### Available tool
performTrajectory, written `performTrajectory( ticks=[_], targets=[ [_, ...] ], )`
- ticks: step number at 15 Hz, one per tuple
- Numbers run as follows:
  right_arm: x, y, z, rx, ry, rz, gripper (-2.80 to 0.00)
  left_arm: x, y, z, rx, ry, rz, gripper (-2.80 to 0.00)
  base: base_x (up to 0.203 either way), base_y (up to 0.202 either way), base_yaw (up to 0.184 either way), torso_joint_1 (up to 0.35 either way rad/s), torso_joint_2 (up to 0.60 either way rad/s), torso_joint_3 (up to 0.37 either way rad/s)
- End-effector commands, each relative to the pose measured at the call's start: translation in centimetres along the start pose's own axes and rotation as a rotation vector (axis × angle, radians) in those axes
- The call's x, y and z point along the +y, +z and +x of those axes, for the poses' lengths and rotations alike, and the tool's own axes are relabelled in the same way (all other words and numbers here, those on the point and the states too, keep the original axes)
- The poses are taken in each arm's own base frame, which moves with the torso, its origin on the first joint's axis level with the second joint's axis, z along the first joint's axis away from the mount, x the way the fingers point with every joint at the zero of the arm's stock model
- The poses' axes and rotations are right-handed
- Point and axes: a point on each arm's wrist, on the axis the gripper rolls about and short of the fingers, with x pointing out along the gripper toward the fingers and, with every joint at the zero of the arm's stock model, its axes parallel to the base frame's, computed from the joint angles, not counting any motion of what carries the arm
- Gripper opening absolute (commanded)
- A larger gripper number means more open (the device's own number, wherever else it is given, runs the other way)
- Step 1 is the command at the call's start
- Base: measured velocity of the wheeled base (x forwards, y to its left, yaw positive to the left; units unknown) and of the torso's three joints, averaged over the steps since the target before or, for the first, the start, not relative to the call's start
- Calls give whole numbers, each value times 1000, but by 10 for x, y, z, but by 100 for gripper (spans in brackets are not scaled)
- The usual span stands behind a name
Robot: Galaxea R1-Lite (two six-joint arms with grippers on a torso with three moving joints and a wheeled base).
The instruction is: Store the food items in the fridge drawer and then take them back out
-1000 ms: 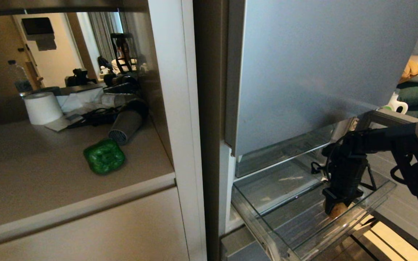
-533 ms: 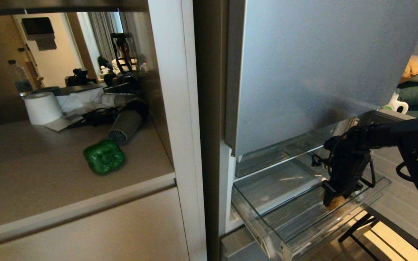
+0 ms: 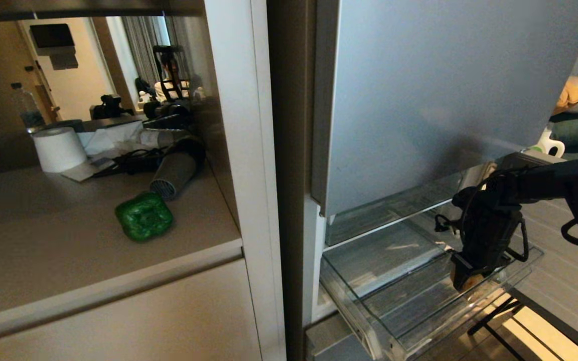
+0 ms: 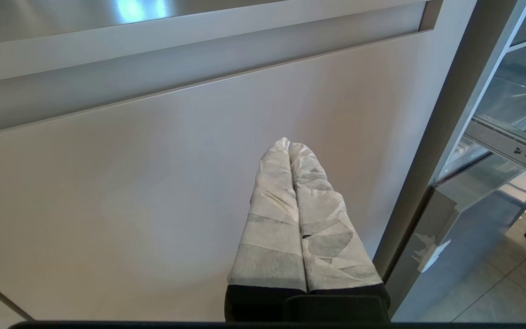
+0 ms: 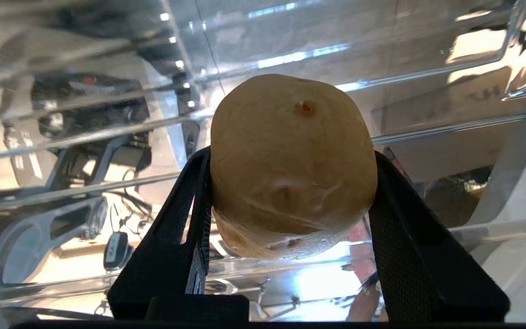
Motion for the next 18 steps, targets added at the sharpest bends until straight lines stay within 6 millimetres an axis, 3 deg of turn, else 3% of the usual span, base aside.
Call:
performTrajectory(
  ticks=[1, 5, 11, 18],
  targets=[
    [0, 0, -6, -14, -1, 1, -280, 0, -3, 1, 12, 0, 0, -280, 0, 0, 0, 0, 0, 0],
    [1, 1, -5, -38, 18, -3, -280, 0, -3, 1, 12, 0, 0, -280, 0, 0, 0, 0, 0, 0],
    [4, -19, -17, 6, 19, -13, -280, 0, -3, 1, 12, 0, 0, -280, 0, 0, 0, 0, 0, 0],
    [4, -7, -13, -62, 16, -12, -280, 0, -3, 1, 12, 0, 0, -280, 0, 0, 0, 0, 0, 0]
  ],
)
